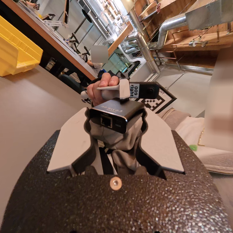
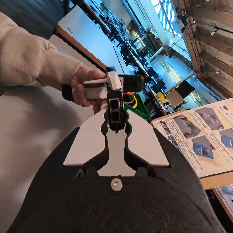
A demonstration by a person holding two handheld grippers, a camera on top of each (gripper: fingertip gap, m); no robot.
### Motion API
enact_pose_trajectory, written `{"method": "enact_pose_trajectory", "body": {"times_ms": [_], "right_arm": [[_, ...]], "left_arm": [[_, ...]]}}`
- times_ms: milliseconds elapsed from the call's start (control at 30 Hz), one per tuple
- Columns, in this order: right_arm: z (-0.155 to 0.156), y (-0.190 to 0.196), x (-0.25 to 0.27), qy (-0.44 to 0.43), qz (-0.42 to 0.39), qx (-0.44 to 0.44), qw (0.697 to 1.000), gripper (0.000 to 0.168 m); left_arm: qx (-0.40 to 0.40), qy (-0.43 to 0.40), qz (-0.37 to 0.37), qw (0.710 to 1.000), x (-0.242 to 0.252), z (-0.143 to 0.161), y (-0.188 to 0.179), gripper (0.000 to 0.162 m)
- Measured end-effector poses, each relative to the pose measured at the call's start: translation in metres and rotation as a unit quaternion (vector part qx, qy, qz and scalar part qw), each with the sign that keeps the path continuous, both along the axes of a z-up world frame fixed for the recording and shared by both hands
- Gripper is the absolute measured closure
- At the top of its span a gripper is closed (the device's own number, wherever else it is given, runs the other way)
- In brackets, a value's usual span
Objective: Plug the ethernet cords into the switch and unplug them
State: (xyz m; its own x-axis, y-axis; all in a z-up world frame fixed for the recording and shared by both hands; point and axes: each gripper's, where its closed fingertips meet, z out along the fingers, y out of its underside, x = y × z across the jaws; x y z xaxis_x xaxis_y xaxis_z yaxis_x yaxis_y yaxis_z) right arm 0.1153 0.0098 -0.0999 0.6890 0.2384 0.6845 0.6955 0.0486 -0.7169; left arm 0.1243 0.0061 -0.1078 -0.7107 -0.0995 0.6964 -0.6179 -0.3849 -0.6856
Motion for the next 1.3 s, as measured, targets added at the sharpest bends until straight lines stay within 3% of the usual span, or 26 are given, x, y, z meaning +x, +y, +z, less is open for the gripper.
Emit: {"method": "enact_pose_trajectory", "body": {"times_ms": [167, 367, 433, 600, 767, 933, 1133, 1300], "right_arm": [[-0.002, 0.000, -0.002, 0.019, 0.029, -0.012, 0.999, 0.144], [-0.012, 0.005, 0.016, 0.093, -0.004, -0.019, 0.995, 0.140], [-0.012, 0.008, 0.023, 0.146, -0.020, -0.014, 0.989, 0.127], [-0.027, 0.021, 0.031, 0.310, -0.050, -0.046, 0.948, 0.062], [-0.019, 0.015, 0.016, 0.326, 0.007, -0.014, 0.945, 0.092], [-0.015, 0.004, 0.020, 0.346, 0.038, -0.023, 0.937, 0.107], [-0.018, -0.007, 0.018, 0.308, 0.055, -0.027, 0.949, 0.108], [-0.010, -0.018, 0.015, 0.343, 0.109, -0.015, 0.933, 0.108]], "left_arm": [[-0.046, 0.013, -0.029, 0.998, -0.002, -0.004, -0.001, 0.085], [-0.021, -0.039, 0.050, 0.998, 0.014, -0.010, 0.008, 0.091], [0.016, -0.072, 0.095, 0.993, 0.020, -0.011, 0.010, 0.091], [0.109, -0.191, 0.189, 0.957, 0.023, -0.003, 0.016, 0.092], [0.179, -0.257, 0.224, 0.923, 0.022, -0.002, 0.016, 0.092], [0.202, -0.284, 0.224, 0.910, 0.021, -0.006, 0.010, 0.092], [0.205, -0.285, 0.197, 0.915, 0.018, -0.014, 0.000, 0.094], [0.178, -0.279, 0.169, 0.928, 0.010, -0.011, -0.006, 0.098]]}}
